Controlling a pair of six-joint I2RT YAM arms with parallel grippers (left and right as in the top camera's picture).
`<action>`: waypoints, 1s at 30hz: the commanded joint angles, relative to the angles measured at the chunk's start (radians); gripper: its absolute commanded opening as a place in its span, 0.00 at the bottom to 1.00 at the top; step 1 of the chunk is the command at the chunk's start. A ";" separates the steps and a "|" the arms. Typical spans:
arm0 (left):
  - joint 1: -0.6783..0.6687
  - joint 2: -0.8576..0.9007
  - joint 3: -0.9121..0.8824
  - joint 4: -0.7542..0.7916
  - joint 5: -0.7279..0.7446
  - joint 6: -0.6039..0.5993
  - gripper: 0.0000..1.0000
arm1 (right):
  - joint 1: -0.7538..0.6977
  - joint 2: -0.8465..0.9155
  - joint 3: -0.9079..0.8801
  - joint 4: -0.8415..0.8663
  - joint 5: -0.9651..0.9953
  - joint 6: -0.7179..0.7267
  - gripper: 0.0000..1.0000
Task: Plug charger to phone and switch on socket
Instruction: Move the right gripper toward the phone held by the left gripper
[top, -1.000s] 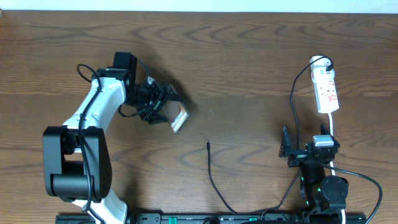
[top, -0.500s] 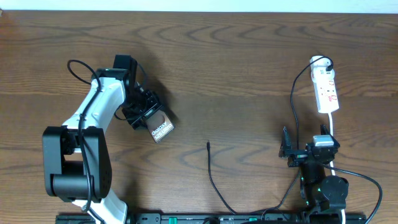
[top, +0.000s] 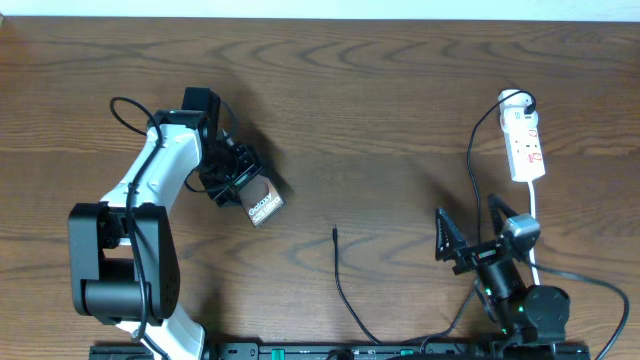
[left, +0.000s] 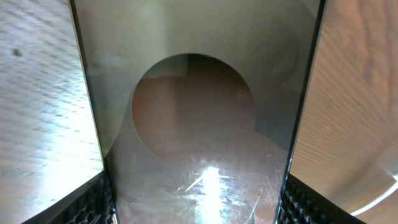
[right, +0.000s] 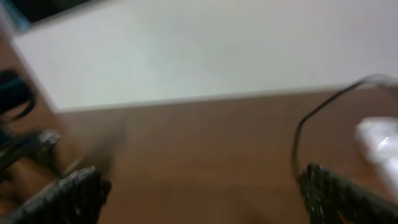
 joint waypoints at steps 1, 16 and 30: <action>0.003 -0.032 0.025 0.011 0.080 -0.006 0.07 | 0.012 0.086 0.135 -0.059 -0.132 0.070 0.99; 0.002 -0.032 0.025 0.026 0.090 -0.492 0.08 | 0.013 0.900 0.656 -0.154 -0.693 0.231 0.99; 0.000 -0.032 0.025 -0.016 0.090 -0.780 0.08 | 0.053 1.305 0.667 0.141 -0.733 0.708 0.99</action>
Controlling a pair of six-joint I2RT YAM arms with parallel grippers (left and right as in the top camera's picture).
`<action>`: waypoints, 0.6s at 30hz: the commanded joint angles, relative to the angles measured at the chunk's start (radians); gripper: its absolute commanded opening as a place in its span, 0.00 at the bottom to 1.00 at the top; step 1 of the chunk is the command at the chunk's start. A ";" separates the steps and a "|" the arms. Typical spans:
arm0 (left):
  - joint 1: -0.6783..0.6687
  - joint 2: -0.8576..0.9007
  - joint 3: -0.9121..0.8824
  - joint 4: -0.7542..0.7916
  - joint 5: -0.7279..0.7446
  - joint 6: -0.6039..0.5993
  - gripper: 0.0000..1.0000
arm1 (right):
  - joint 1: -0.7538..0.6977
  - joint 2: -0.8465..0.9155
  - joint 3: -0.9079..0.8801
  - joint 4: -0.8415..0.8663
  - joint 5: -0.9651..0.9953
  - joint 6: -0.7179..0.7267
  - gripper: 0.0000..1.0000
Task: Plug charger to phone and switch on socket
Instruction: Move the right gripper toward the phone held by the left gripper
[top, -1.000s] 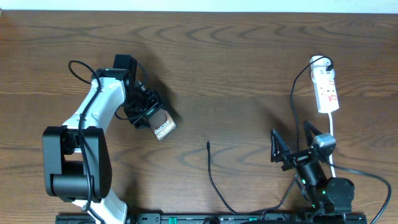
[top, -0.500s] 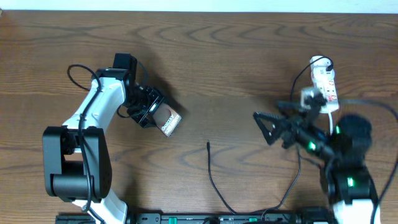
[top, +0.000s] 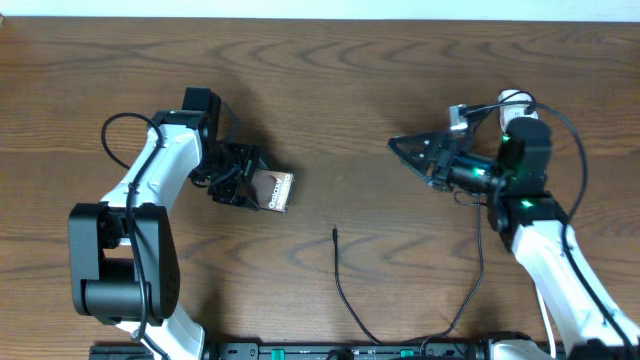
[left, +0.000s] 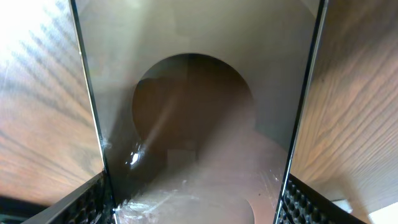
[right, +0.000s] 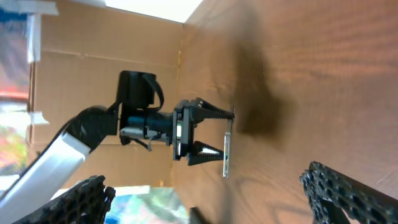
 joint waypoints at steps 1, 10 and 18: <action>-0.003 -0.032 0.025 -0.007 0.022 -0.105 0.07 | 0.047 0.054 0.018 0.034 -0.027 0.081 0.99; -0.107 -0.032 0.025 0.003 0.012 -0.224 0.08 | 0.230 0.211 0.018 0.097 0.081 0.076 0.99; -0.180 -0.032 0.025 0.021 -0.010 -0.267 0.07 | 0.338 0.263 0.017 0.110 0.142 0.087 0.99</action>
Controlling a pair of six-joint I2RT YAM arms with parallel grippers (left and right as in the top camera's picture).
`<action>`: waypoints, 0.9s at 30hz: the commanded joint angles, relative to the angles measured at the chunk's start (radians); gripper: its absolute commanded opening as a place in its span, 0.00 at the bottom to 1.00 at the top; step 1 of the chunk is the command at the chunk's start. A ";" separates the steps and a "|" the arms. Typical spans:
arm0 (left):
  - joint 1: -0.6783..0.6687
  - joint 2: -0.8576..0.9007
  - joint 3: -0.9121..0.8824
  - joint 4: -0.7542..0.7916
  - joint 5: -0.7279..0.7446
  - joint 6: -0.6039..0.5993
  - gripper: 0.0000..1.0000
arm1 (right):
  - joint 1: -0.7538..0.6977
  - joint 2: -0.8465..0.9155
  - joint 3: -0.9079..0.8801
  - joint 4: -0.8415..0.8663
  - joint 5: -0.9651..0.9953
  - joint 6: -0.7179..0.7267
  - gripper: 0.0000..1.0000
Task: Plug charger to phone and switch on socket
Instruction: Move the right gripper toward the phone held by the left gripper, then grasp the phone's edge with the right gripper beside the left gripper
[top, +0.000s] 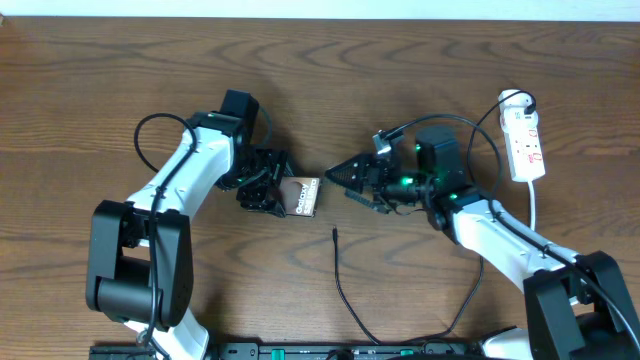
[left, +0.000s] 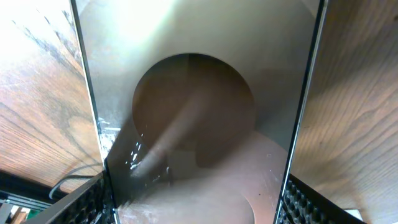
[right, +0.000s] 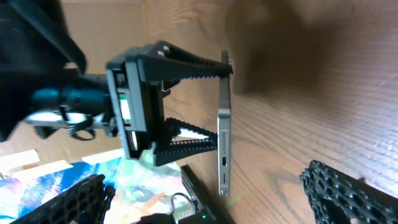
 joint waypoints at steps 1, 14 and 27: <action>-0.023 -0.032 0.025 0.002 -0.003 -0.042 0.07 | 0.037 0.006 0.017 0.004 0.046 0.010 0.99; -0.097 -0.032 0.025 0.026 0.036 -0.054 0.07 | 0.081 0.006 0.017 -0.006 0.073 0.009 0.99; -0.107 -0.032 0.025 0.029 0.084 -0.061 0.07 | 0.138 0.006 0.016 -0.119 0.208 0.006 0.68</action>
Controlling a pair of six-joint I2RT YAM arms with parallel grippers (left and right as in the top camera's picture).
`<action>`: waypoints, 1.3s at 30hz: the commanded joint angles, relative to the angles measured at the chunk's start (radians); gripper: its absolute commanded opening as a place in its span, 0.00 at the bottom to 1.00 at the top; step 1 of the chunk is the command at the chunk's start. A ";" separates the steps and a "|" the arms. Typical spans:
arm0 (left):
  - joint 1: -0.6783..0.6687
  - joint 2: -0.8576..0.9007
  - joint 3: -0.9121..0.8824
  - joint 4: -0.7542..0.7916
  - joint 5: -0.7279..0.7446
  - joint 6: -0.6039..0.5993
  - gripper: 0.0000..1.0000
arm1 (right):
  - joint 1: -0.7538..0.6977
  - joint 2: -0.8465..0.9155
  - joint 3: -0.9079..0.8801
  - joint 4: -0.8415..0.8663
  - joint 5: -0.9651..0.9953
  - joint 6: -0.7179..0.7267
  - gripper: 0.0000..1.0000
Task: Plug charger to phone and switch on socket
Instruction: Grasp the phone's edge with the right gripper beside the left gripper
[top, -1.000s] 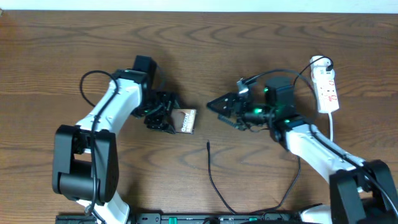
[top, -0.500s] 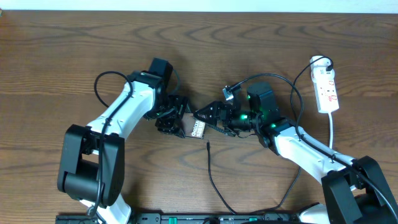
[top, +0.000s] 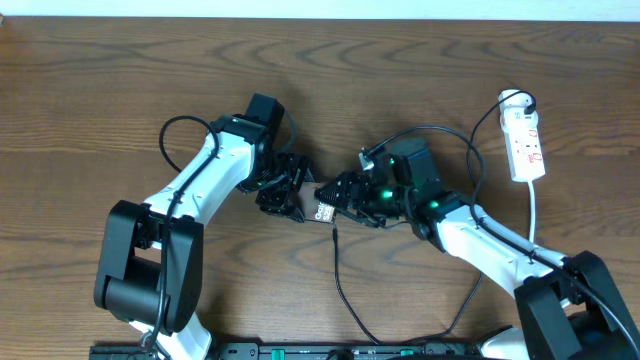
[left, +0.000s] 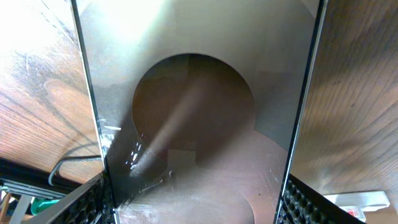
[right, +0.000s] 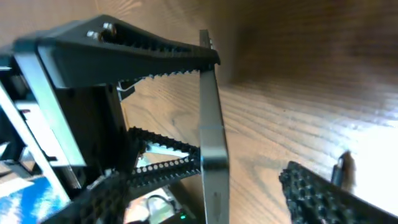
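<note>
The phone (top: 323, 212) stands on edge at mid-table, and my left gripper (top: 298, 198) is shut on it. Its glossy face fills the left wrist view (left: 199, 124) between the left fingers (left: 87, 199). In the right wrist view it is a thin grey edge (right: 211, 149). My right gripper (top: 338, 193) is open, one finger on each side of that edge (right: 202, 193), not touching it. The black charger cable (top: 342, 280) lies on the table, its plug tip (top: 334, 233) just below the phone. The white socket strip (top: 524, 140) lies at the far right.
The wooden table (top: 420, 80) runs to a pale wall at the back. A white lead (top: 536, 215) and a black lead (top: 472, 150) run from the socket strip past the right arm. The arm bases sit along the front edge.
My left gripper has carried the phone a little further right and forward. My right gripper has come left, so the phone's edge is now between its open fingers.
At first my left gripper held the phone at the left and my right arm was folded at the front right. Then the right arm was stretched towards the middle. Both grippers then faced each other near the centre, and now they meet at the phone above the cable tip.
</note>
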 joint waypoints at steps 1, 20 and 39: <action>-0.010 -0.032 0.025 -0.003 0.037 -0.017 0.08 | 0.024 0.006 0.016 -0.003 0.048 -0.002 0.64; -0.081 -0.032 0.025 0.020 0.041 -0.050 0.08 | 0.083 0.006 0.016 -0.004 0.160 -0.002 0.52; -0.081 -0.032 0.025 0.020 0.070 -0.050 0.08 | 0.114 0.006 0.016 -0.004 0.212 -0.002 0.33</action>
